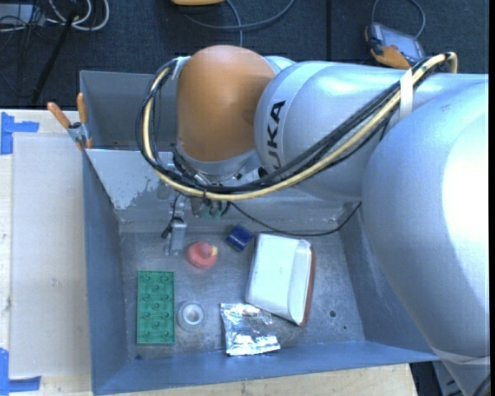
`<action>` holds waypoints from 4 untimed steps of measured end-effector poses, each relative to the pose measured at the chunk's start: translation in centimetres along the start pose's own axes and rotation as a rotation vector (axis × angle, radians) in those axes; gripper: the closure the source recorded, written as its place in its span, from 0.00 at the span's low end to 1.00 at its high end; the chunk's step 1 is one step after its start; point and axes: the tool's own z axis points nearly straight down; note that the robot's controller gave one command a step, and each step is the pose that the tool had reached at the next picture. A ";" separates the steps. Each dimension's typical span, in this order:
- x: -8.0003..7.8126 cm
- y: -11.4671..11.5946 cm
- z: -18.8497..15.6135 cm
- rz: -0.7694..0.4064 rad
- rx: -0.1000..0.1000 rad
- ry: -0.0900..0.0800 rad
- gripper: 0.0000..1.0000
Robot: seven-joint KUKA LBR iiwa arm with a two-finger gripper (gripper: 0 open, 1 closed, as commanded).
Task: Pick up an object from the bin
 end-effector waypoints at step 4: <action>0.3 0.4 11.5 -1.626 -0.001 -0.003 0.00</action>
Offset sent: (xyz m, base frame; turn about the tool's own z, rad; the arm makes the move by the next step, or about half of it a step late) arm -0.0294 0.0164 -0.1023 -0.2451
